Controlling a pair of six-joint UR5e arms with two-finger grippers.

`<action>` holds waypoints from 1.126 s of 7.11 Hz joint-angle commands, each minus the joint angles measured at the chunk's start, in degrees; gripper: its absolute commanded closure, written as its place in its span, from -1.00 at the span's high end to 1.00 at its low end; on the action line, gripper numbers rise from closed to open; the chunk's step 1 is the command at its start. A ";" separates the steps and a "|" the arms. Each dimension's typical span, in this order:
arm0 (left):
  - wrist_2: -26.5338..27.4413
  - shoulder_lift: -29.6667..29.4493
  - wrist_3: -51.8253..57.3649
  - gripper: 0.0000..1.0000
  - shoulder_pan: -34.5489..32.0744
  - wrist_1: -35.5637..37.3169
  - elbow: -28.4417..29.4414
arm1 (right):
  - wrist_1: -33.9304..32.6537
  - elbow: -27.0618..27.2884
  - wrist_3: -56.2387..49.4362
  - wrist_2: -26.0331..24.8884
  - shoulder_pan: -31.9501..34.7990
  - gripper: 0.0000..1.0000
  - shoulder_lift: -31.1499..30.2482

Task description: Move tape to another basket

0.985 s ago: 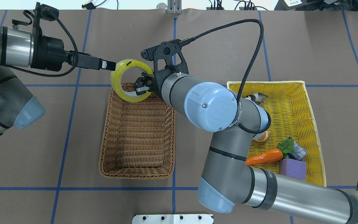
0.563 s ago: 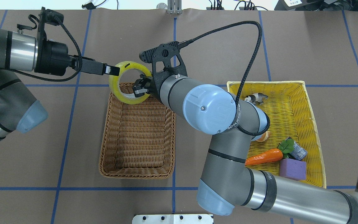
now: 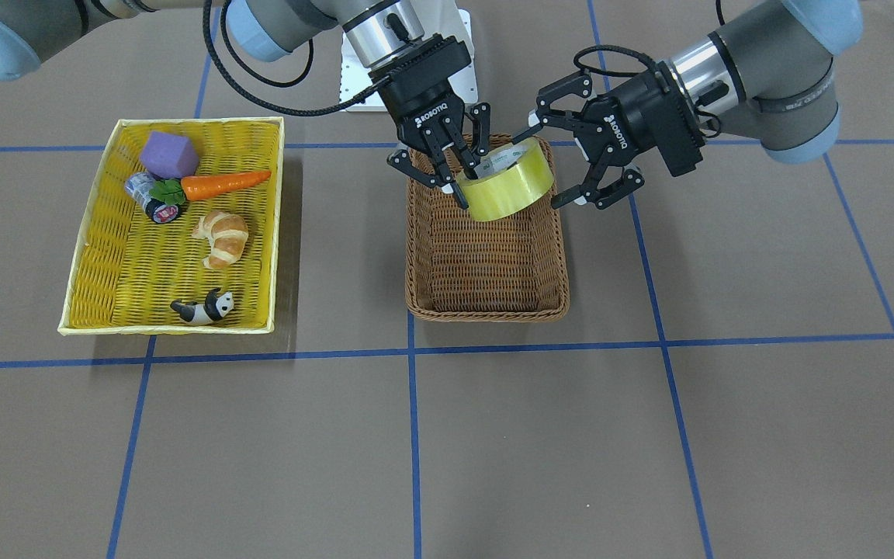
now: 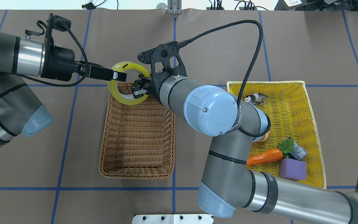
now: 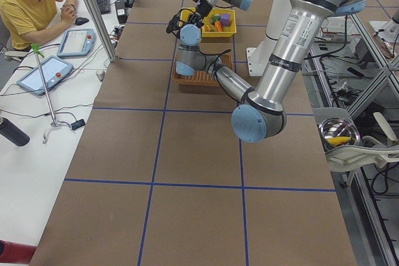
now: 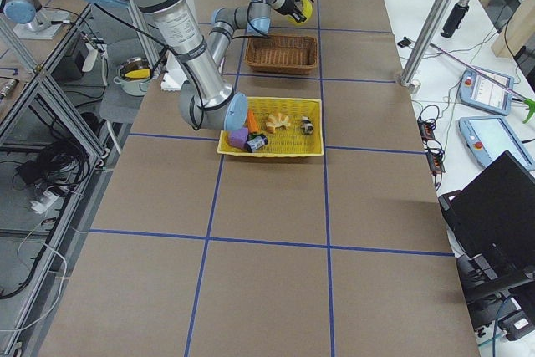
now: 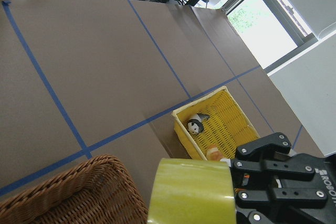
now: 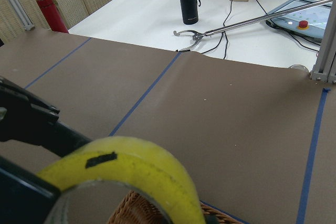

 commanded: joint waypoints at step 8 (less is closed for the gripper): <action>0.43 0.97 -20.62 -1.00 0.24 -0.79 3.46 | -12.49 4.84 -0.31 34.57 24.80 1.00 -12.78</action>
